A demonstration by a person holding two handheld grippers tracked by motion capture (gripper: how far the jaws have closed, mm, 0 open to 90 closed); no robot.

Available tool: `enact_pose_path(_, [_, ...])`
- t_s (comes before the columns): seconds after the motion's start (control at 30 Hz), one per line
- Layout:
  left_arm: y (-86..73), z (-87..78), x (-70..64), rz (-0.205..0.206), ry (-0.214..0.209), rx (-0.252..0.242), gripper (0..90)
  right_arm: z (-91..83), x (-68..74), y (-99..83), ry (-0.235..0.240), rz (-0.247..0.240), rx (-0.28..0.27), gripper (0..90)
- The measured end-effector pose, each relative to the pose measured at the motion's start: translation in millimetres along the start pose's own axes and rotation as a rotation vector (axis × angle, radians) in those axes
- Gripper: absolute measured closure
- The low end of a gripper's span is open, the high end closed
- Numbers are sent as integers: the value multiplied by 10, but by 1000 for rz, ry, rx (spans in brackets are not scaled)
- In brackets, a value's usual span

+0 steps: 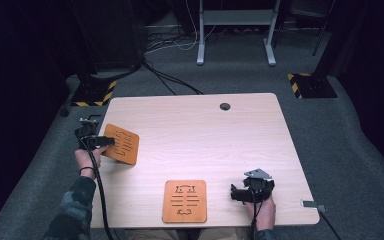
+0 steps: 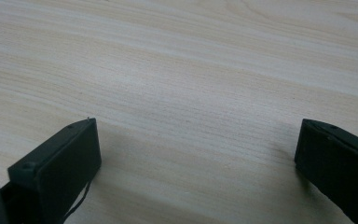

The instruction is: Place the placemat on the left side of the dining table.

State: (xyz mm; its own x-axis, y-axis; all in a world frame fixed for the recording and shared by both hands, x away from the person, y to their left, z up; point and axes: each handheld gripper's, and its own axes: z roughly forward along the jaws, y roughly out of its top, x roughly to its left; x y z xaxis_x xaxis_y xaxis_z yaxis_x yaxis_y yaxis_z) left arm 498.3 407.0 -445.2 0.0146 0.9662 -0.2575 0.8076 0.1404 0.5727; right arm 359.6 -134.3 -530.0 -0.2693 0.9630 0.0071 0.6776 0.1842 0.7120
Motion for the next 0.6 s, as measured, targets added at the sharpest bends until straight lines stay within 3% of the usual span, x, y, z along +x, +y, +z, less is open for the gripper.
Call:
enact_pose_path(0.33, [-11,49,42,4,-23,17,606,0,0,0,0,0,0,0])
enact_pose_path(0.37, [-16,62,29,-21,-25,10,604,0,0,0,0,0,0,0])
enact_pose_path(0.5, [-22,67,55,4,-36,28,598,0,0,0,0,0,0,0])
enact_pose_path(0.6, [-30,76,70,1,-38,28,593,0,0,0,0,0,0,0])
